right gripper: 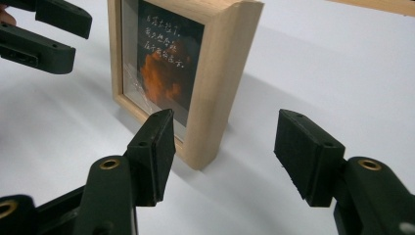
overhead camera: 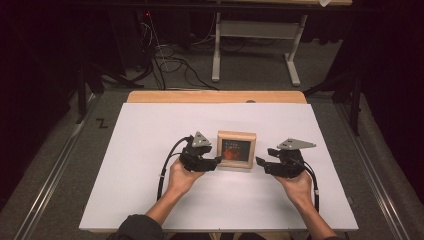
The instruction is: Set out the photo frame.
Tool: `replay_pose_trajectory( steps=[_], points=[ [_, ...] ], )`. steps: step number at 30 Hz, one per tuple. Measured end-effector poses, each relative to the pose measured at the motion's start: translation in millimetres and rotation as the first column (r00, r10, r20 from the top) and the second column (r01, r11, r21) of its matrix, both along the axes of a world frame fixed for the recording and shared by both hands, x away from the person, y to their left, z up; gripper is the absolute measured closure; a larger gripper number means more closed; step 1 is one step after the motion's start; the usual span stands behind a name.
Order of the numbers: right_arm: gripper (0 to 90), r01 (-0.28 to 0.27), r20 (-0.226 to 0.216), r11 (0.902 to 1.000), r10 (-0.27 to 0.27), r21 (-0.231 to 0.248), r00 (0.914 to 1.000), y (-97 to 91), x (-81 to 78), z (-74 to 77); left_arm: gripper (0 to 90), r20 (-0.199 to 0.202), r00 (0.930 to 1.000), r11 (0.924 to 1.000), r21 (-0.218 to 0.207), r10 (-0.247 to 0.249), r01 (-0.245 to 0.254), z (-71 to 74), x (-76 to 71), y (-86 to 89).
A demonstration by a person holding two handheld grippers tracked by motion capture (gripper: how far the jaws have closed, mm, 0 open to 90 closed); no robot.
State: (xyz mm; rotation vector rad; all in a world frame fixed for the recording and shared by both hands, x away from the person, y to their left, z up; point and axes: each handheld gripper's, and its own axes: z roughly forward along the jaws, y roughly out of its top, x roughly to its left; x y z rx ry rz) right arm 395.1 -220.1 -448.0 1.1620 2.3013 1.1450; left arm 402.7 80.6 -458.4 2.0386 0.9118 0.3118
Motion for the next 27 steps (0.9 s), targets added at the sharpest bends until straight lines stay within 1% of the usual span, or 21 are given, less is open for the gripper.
replay_pose_trajectory(
  steps=[7,10,13,19,21,25,27],
  points=[
    [41.0,0.019,0.012,0.999,-0.019,0.039,0.9997,-16.0,-8.9,4.4,43.7,0.003,1.0,0.9998,-0.017,-0.006,0.006,5.7,-6.1,1.6],
    [40.9,0.027,0.007,0.9982,-0.028,0.053,0.9996,-20.8,-13.3,5.4,43.5,0.002,0.9999,0.9998,-0.018,-0.011,0.011,7.8,-8.7,2.3],
    [40.8,0.026,0.022,0.9984,-0.027,0.049,0.9994,-25.2,-17.9,5.7,43.3,0.005,0.9999,0.9997,-0.02,-0.014,0.015,10.0,-11.7,3.4],
    [41.0,0.04,0.02,0.9967,-0.041,0.071,0.9989,-33.9,-26.1,5.5,43.0,0.012,0.9996,0.9993,-0.028,-0.025,0.025,14.3,-17.5,4.4],
    [41.0,0.04,0.019,0.996,-0.042,0.08,0.9989,-36.4,-28.1,5.4,42.9,0.012,0.9995,0.9992,-0.025,-0.029,0.03,15.4,-19.7,4.3],
    [41.1,0.04,0.021,0.9957,-0.042,0.084,0.9989,-39.2,-33.0,6.9,42.8,0.013,0.9992,0.999,-0.019,-0.039,0.039,17.2,-23.6,4.1],
    [41.1,0.034,0.029,0.9955,-0.037,0.088,0.9989,-40.4,-35.0,7.3,42.7,0.011,0.999,0.9989,-0.016,-0.043,0.044,17.6,-25.1,3.9]
  ],
)
